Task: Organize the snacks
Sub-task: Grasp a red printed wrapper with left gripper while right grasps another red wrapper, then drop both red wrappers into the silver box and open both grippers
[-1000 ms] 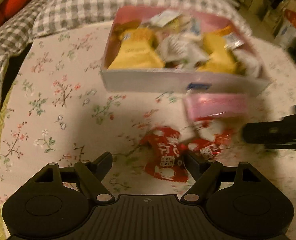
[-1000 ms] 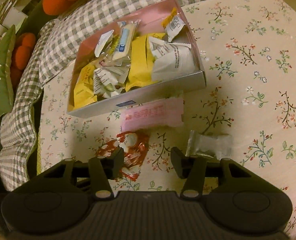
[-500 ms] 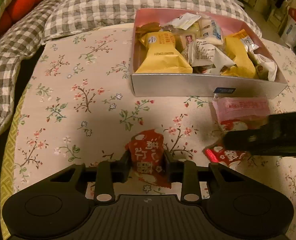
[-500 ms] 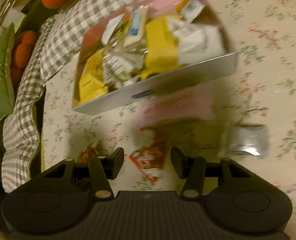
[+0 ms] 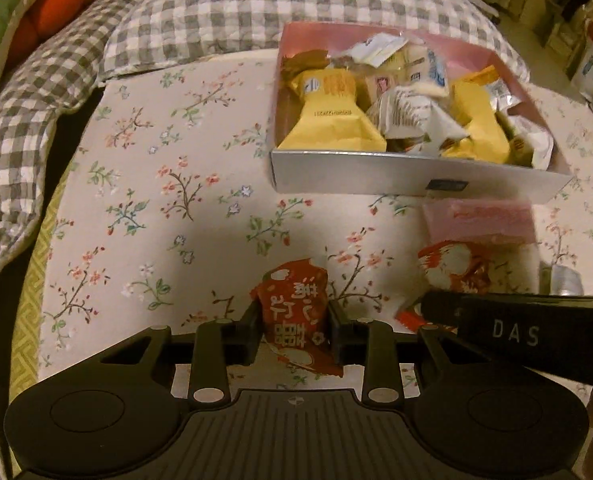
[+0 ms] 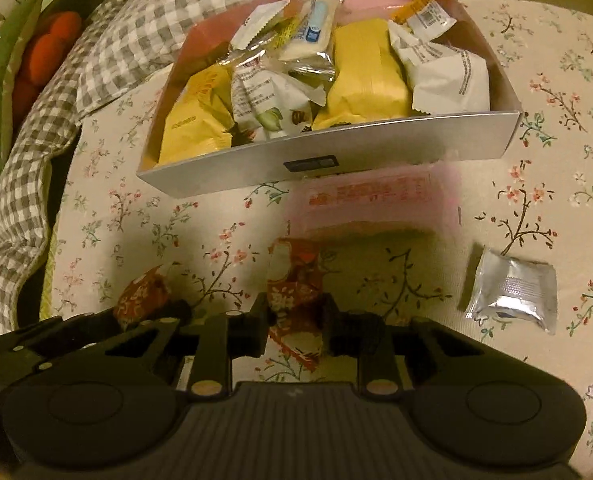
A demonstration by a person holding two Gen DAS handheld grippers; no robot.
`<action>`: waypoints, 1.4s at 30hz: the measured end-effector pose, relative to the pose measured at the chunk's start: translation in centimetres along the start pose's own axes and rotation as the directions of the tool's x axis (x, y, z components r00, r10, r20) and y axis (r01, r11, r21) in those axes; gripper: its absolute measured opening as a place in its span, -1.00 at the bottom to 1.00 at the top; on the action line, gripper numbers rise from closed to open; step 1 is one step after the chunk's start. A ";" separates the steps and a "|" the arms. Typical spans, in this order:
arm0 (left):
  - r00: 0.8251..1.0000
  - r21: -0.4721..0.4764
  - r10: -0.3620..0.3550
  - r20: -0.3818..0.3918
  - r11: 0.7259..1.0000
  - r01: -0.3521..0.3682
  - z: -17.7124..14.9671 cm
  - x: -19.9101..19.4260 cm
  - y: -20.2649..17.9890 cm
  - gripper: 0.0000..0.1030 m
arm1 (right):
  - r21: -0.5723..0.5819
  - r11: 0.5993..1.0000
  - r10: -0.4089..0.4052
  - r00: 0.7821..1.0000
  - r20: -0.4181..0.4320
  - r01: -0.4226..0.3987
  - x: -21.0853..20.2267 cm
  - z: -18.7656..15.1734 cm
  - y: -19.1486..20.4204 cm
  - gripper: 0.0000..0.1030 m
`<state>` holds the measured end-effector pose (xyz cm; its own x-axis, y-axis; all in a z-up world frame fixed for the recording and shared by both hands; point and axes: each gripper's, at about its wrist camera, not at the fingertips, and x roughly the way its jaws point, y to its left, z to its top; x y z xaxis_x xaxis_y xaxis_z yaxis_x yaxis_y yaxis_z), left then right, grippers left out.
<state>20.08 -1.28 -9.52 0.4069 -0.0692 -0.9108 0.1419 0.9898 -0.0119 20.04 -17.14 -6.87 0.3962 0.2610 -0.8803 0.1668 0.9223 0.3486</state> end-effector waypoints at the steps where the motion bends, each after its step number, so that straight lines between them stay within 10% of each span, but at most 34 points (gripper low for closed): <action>1: 1.000 -0.003 0.000 0.000 1.000 0.000 0.0 -0.2 -0.1 -0.40 | -0.004 1.000 0.004 1.000 0.003 -0.004 -0.3 0.0 0.1 -0.56; 24: 0.994 -0.031 -0.048 0.102 0.998 0.051 1.2 -3.9 0.6 -0.40 | 0.036 0.994 0.104 0.993 0.046 -0.106 -4.1 0.5 -0.9 -0.56; 42: 0.952 -0.075 -0.115 0.283 0.987 0.142 9.4 -6.4 2.6 -0.40 | -0.059 0.997 0.062 0.958 0.280 -0.047 -9.7 8.4 -1.5 -0.56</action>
<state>26.35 0.55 0.20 0.6268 -0.2151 -0.7489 0.1301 0.9765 -0.1715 23.55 -23.43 3.88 0.6429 0.2270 -0.7316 0.0947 0.9242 0.3699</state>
